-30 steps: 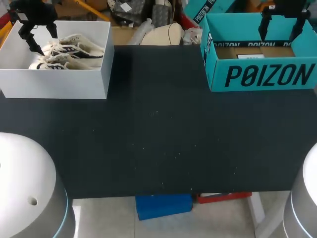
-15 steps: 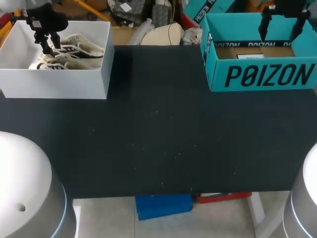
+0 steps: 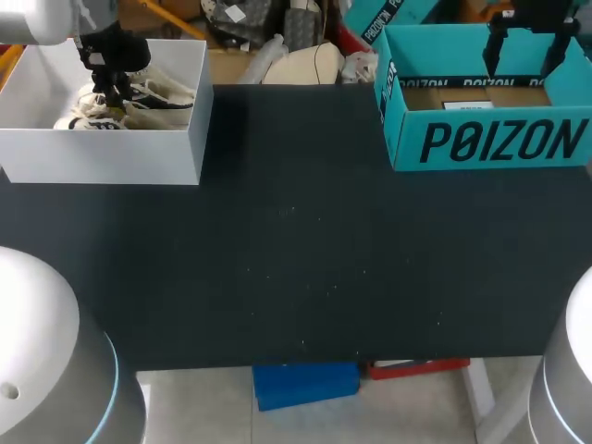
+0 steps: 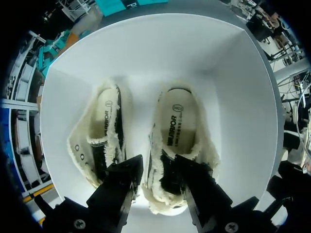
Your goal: Take the shoe out of the shoebox, open the shoe tongue, remove and reinsert the insole, then place the shoe into the shoebox
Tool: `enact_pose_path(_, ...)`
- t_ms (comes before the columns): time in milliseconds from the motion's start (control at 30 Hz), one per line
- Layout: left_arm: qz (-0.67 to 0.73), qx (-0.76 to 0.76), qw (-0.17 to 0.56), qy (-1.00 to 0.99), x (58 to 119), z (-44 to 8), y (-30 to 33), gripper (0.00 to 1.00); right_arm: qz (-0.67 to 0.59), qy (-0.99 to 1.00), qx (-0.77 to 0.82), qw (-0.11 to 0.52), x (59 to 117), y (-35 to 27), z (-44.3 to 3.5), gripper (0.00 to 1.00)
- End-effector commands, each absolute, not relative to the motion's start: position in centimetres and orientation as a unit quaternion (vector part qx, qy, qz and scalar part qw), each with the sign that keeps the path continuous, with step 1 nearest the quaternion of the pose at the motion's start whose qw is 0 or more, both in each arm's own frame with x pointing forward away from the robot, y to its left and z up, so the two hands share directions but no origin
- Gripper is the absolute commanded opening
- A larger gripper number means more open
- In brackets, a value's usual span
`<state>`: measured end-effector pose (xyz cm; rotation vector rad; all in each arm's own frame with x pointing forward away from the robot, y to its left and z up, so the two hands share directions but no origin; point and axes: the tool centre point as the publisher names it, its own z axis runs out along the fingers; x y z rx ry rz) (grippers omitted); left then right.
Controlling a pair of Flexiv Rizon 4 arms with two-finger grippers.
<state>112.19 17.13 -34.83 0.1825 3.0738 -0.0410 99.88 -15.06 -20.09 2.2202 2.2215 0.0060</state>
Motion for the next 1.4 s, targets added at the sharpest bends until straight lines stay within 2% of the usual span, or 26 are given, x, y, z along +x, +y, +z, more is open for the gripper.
enact_pose_path(33,-0.013,0.057,0.028,0.998,113.4,-36.5,16.8,0.39,0.001,0.707,0.707,0.000,99.9,-15.0,-20.0,1.00)
enact_pose_path(233,-0.010,0.052,0.032,0.998,114.4,-38.0,16.6,0.36,0.001,0.707,0.707,0.000,99.9,-15.0,-20.0,1.00)
enact_pose_path(333,-0.008,0.053,0.032,0.998,114.5,-38.8,16.5,0.27,0.001,0.707,0.707,0.000,99.9,-15.0,-20.0,1.00)
enact_pose_path(700,-0.004,0.062,0.024,0.998,114.5,-40.8,16.0,0.26,0.001,0.707,0.707,0.000,99.9,-15.0,-20.0,1.00)
enact_pose_path(800,-0.002,0.067,0.023,0.997,114.5,-41.2,16.0,0.00,0.001,0.707,0.707,0.000,99.9,-15.0,-20.0,1.00)
enact_pose_path(1067,-0.009,0.076,0.031,0.997,114.0,-39.3,15.6,0.00,0.001,0.707,0.707,0.000,99.9,-15.0,-20.0,1.00)
enact_pose_path(1400,-0.007,0.091,0.070,0.993,112.8,-30.4,15.2,0.00,0.001,0.707,0.707,0.000,99.9,-15.0,-20.0,1.00)
